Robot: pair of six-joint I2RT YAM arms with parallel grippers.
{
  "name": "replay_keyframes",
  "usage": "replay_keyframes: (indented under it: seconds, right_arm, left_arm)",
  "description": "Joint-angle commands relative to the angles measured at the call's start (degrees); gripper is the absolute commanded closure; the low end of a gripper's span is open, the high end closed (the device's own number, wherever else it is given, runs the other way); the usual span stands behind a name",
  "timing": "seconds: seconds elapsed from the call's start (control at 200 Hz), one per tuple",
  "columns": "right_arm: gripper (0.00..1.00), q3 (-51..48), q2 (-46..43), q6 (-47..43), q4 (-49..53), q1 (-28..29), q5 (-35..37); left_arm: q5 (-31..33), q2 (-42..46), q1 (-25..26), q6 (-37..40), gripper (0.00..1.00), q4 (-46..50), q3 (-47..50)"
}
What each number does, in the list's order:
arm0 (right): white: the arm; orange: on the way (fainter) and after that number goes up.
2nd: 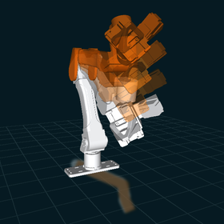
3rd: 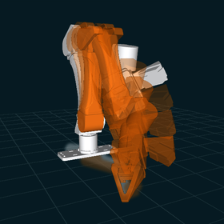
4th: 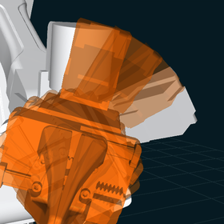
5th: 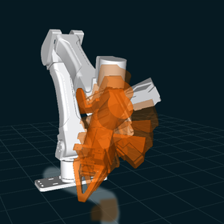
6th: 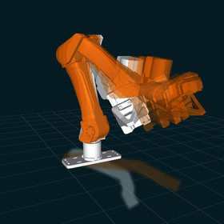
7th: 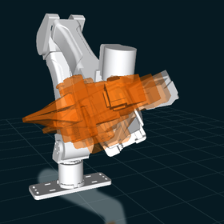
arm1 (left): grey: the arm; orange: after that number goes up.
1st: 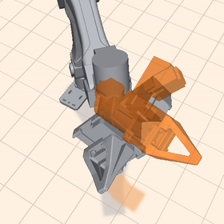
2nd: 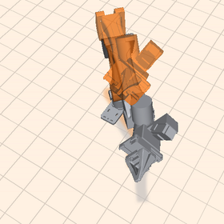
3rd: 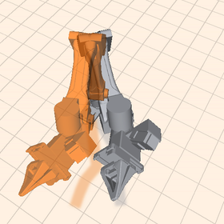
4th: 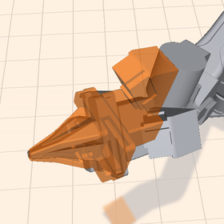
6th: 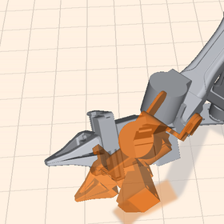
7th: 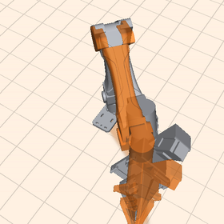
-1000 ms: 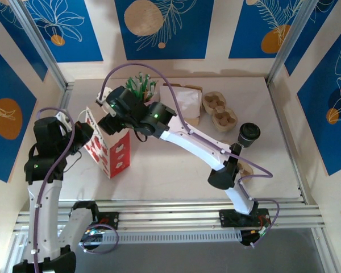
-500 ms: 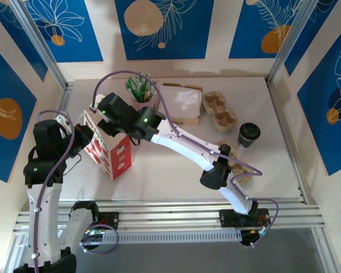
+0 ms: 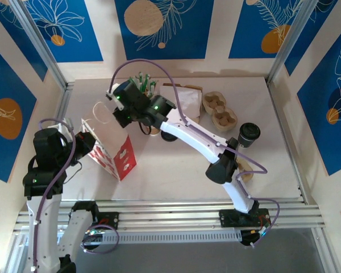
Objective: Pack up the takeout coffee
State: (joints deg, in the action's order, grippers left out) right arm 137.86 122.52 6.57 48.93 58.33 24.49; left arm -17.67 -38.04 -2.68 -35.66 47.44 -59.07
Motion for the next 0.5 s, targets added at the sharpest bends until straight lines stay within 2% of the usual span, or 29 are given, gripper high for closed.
replay_keyframes:
  seconds: [0.0,0.1,0.155,0.31,0.495]
  right_arm:
    - [0.93,-4.37,-6.94,-0.42,-3.9,1.49,-2.81]
    - [0.62,-11.13,-10.76,-3.59,-9.35,3.7,-3.27]
    - [0.52,-12.92,-11.69,-4.34,-10.85,4.63,-3.75]
    - [0.42,-12.79,-10.94,-7.85,-11.1,7.46,-2.13]
    - [0.39,-12.22,-7.66,-12.64,-12.67,9.63,1.76]
  left_arm:
    - [-1.85,1.03,0.66,1.01,1.0,-0.33,1.77]
    - [-2.05,1.86,0.66,0.98,1.0,-0.59,2.51]
    - [-1.97,2.16,0.66,1.33,1.0,-0.46,2.65]
    - [-1.93,3.09,0.7,1.48,1.0,-0.12,3.42]
    - [-1.34,4.09,0.74,1.49,1.0,0.72,3.36]
